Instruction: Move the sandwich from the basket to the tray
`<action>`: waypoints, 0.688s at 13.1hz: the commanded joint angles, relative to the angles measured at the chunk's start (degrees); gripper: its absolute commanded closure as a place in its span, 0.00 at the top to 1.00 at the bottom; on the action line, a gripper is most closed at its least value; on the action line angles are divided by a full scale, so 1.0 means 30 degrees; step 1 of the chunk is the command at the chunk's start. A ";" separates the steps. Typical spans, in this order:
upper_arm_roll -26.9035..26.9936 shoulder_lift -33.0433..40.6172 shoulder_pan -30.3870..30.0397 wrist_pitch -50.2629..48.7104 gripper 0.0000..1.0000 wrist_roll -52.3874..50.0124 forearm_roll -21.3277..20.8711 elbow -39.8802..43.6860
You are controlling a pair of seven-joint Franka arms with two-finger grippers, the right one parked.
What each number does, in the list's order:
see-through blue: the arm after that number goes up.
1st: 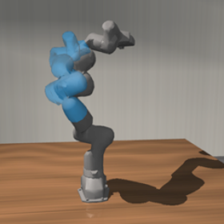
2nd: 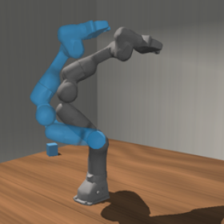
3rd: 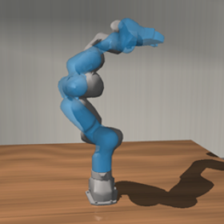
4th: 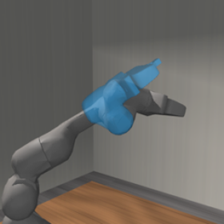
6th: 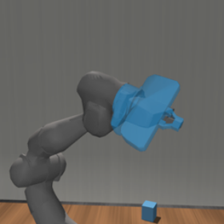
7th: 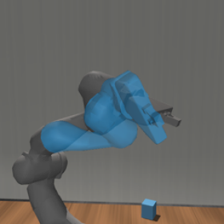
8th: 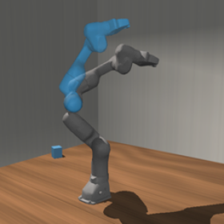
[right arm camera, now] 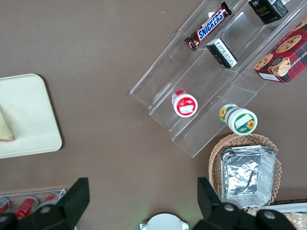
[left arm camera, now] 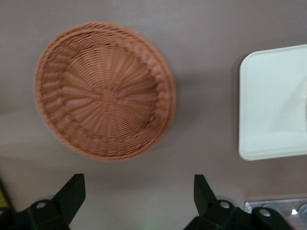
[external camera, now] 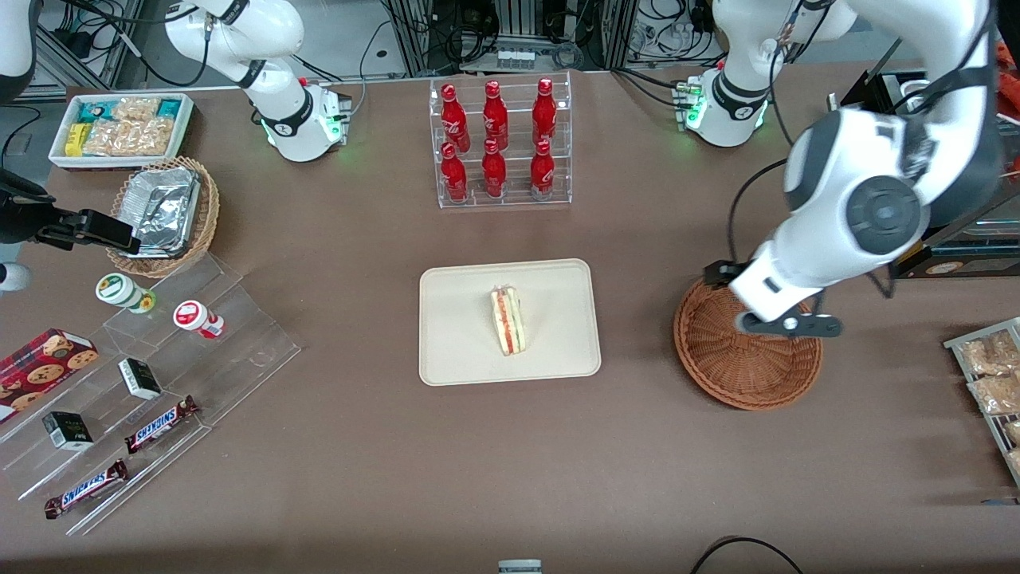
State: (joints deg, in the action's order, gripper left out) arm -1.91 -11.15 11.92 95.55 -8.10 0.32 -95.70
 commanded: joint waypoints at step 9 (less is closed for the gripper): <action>-0.3963 0.3950 -0.5702 -0.3399 1.00 0.2112 0.0012 -0.0768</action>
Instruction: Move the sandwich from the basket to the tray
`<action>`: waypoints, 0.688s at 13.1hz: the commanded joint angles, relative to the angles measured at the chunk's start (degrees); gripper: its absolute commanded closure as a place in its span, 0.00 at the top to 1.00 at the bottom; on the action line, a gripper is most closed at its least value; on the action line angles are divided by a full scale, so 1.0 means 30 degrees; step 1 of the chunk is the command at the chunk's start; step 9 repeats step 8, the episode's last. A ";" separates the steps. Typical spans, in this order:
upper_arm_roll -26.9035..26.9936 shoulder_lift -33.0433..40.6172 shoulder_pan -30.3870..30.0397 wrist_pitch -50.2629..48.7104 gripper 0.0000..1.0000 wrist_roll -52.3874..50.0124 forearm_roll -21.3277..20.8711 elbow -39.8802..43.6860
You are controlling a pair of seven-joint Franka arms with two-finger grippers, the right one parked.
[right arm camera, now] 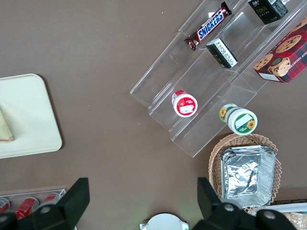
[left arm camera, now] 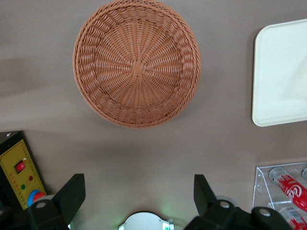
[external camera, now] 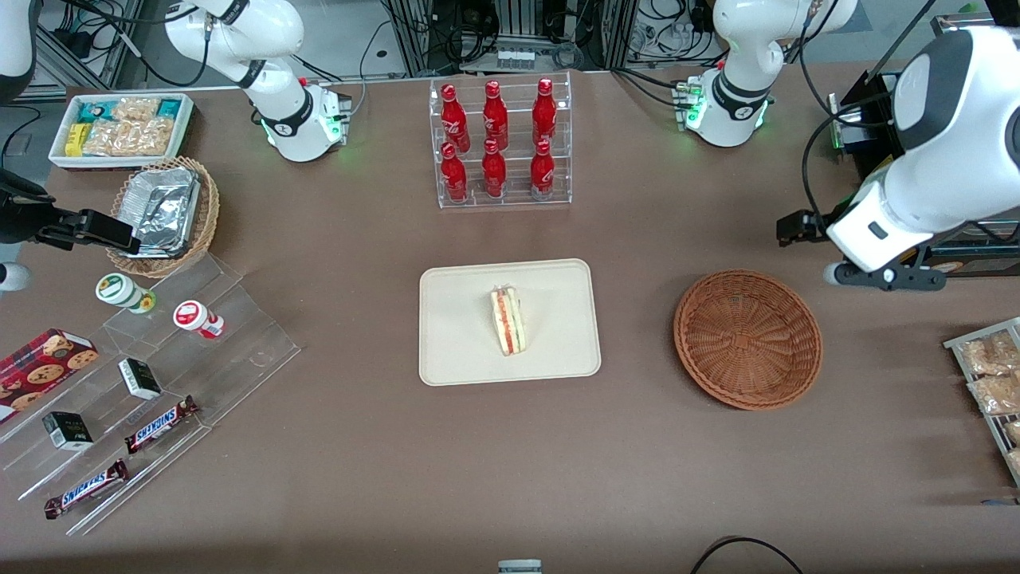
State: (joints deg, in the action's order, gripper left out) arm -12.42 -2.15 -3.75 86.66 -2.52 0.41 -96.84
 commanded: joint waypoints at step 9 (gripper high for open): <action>0.1267 0.1392 -0.0010 -0.1173 1.00 0.0254 -0.0077 0.0113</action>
